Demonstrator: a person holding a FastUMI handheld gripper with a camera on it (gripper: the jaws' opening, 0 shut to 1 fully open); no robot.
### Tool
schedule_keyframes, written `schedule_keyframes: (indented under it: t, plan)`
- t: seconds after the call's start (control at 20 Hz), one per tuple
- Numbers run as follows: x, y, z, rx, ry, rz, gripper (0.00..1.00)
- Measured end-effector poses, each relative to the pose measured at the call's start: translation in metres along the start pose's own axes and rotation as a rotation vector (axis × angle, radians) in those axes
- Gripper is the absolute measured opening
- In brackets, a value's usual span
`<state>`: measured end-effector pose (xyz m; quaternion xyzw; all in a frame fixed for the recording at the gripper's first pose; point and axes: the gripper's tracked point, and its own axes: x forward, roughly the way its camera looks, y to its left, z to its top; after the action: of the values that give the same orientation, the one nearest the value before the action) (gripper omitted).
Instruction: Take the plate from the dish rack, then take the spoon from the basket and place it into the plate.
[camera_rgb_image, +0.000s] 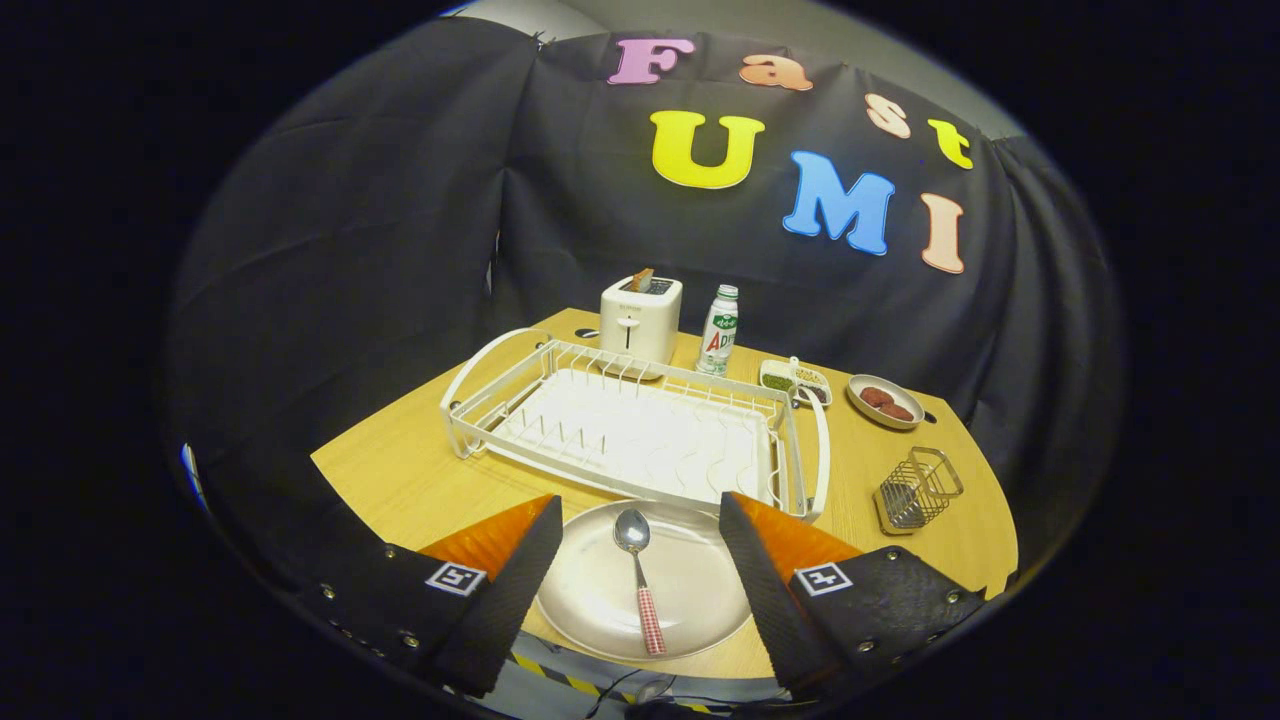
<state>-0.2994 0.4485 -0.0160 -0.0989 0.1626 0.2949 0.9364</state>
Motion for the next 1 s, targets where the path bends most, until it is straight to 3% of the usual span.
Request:
schedule_keyframes:
  t: [0.45,0.85,1.0]
  plan:
    - [-0.022,-0.04,0.1,0.064,-0.221,-0.049,0.97]
    - [-0.04,-0.131,0.197,0.123,-0.45,-0.14,0.96]
    - [-0.047,-0.18,0.222,0.124,-0.532,-0.211,0.96]
